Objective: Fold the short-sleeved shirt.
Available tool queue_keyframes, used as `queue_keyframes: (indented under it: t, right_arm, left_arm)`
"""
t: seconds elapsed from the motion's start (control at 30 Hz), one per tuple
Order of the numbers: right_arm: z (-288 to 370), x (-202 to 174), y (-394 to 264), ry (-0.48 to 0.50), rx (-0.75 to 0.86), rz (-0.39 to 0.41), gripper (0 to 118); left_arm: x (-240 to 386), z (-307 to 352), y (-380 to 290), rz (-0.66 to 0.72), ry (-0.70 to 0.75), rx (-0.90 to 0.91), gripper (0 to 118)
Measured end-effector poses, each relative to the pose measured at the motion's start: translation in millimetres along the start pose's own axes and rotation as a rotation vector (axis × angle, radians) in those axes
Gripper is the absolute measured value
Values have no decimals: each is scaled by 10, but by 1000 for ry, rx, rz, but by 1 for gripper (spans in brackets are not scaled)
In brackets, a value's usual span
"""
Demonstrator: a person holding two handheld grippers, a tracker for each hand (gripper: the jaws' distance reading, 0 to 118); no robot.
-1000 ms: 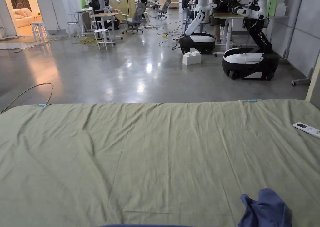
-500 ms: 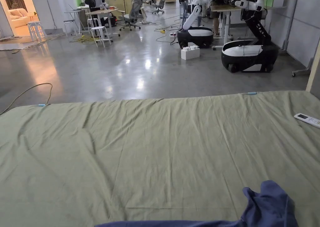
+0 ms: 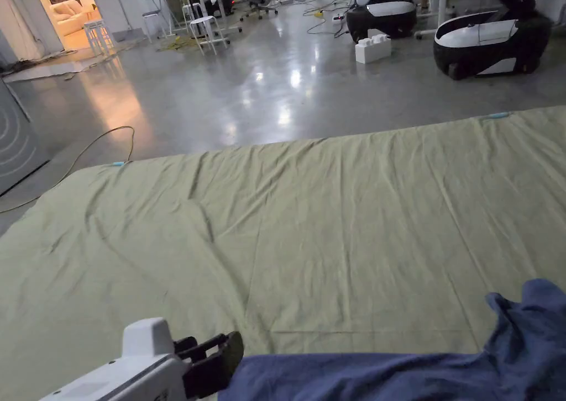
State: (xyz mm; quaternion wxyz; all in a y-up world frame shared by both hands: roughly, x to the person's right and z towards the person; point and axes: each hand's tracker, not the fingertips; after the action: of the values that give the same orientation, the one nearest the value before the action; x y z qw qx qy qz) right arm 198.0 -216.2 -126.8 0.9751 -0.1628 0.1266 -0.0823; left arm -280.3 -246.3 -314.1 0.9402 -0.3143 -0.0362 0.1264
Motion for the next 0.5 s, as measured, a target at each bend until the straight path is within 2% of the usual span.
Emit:
queue_keyframes:
  t: [0.13,0.23,0.27,0.33,0.43,0.5]
  right_arm:
    - [66,70,-62,-40,-34,-24,0]
    - [141,144,-99,-84,-59,-52,0]
    - [154,172,-117,-96,-69,-64,0]
    - [174,228,-139,-119,-84,-87,0]
    - [140,361,-216,-131,-112,-106,0]
    - [52,437,-225,-134,-135,-103,0]
  left_arm:
    - [-273,-900,-85,16,112,-191,68]
    - [-380,-1278,-239,45,147,-302,66]
    - [-373,-1343,-299,37,162,-326,58]
    - [-286,-1394,-427,-41,197,-361,27]
    - [-145,-1400,-423,-88,183,-345,12]
    - [-105,-1460,-426,-126,188,-400,11]
